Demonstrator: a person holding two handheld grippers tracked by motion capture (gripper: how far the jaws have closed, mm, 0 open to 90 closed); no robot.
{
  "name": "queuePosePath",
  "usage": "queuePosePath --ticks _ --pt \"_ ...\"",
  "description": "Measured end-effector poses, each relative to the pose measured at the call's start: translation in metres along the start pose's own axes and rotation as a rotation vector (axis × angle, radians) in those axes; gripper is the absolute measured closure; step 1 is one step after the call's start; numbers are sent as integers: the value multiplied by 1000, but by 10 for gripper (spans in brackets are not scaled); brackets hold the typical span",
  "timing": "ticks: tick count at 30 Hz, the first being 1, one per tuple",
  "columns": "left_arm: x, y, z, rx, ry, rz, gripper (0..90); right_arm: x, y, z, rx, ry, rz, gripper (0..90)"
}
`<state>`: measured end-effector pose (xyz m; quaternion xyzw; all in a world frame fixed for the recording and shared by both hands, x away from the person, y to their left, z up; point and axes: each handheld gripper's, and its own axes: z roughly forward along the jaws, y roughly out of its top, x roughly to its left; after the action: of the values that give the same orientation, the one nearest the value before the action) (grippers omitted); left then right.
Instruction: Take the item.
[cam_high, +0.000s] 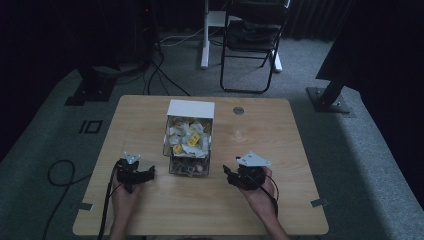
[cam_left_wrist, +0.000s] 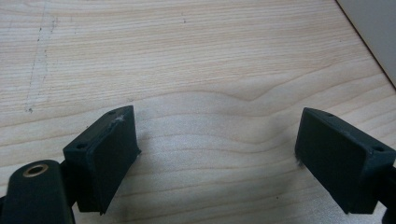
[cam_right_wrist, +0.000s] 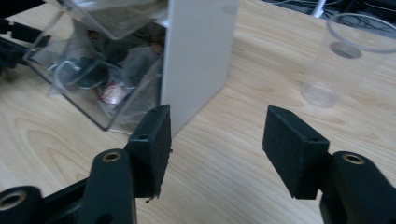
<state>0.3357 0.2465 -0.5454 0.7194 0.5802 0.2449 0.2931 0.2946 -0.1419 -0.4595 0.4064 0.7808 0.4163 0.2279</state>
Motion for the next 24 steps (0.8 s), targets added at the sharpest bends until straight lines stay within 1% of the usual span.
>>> queuePosePath --ticks 4,5,8,13,18,24 --pt "0 0 0 0 0 0 137 7 1 0 -1 22 -15 451" --pt "0 0 0 0 0 0 137 8 1 1 -2 26 -28 452" --pt "0 0 0 0 0 0 137 13 1 2 -6 37 -46 453" --pt "0 0 0 0 0 0 137 19 0 6 3 52 -60 459" --pt "0 0 0 0 0 0 137 26 1 7 -4 74 -77 467" --pt "0 0 0 0 0 0 137 33 1 10 1 97 -94 474"
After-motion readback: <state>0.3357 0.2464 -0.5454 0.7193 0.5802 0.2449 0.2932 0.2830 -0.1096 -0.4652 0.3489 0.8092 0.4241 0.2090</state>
